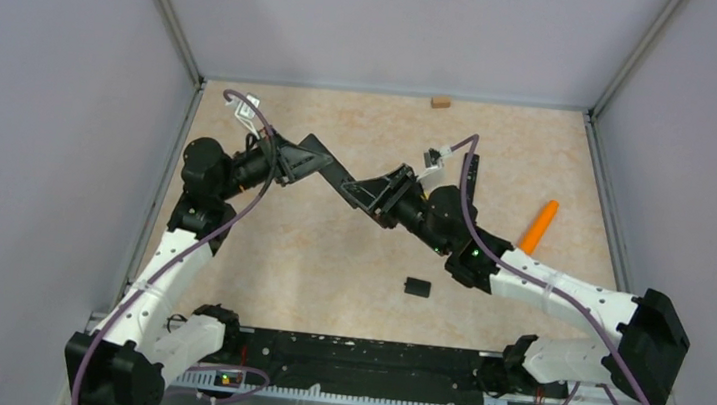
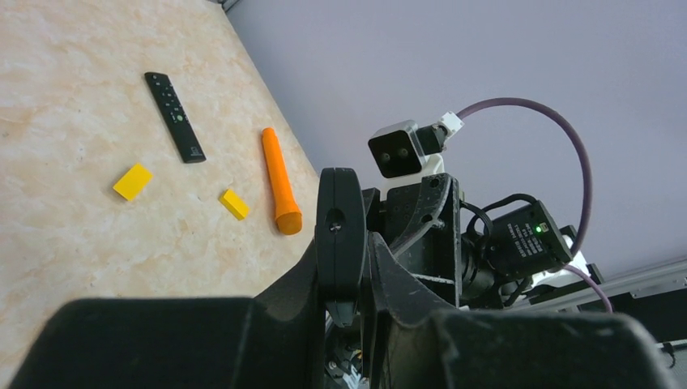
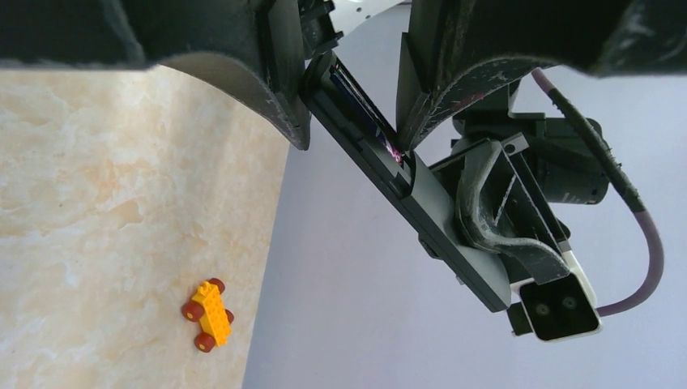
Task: Load the batteries into the remote control
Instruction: Load the battery into the remote control.
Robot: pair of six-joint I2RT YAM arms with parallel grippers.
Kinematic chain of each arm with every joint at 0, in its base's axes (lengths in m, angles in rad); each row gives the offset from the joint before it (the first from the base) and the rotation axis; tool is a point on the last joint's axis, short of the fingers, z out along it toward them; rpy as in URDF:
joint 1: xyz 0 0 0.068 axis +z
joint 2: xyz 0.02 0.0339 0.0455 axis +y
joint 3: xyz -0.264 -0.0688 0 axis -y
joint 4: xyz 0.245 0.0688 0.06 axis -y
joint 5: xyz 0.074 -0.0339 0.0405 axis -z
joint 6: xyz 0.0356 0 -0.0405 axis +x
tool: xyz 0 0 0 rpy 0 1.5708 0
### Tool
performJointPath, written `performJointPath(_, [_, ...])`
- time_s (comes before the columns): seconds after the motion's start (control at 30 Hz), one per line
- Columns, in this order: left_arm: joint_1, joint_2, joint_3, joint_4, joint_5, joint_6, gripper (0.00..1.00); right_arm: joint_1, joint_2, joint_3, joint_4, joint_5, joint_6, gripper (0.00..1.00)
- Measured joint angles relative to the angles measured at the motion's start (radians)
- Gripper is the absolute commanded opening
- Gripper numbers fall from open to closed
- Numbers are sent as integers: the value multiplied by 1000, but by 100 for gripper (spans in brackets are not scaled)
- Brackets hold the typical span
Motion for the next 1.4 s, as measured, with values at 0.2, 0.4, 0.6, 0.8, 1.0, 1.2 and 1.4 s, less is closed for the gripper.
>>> performJointPath(0.2, [6,0,0,7,0,-30,0,-8,0,-28,64,-19,10,52])
performJointPath(0.4, [-3,0,0,-6,23,-37,0,-11,-8,-40,138,-54,-16,75])
performJointPath(0.6, [-2,0,0,-14,35,-42,0,-17,-54,-119,238,-80,-53,68])
performJointPath(0.8, [-2,0,0,-10,55,-65,0,-39,-79,-187,328,-136,-112,46])
performJointPath(1.0, [0,1,0,23,79,-117,0,-50,-81,-192,332,-162,-168,22])
performJointPath(1.2, [7,1,0,34,89,-146,0,-55,-81,-192,346,-183,-196,42])
performJointPath(1.4, [21,0,0,-22,78,-72,0,-63,-105,-188,270,-198,-282,73])
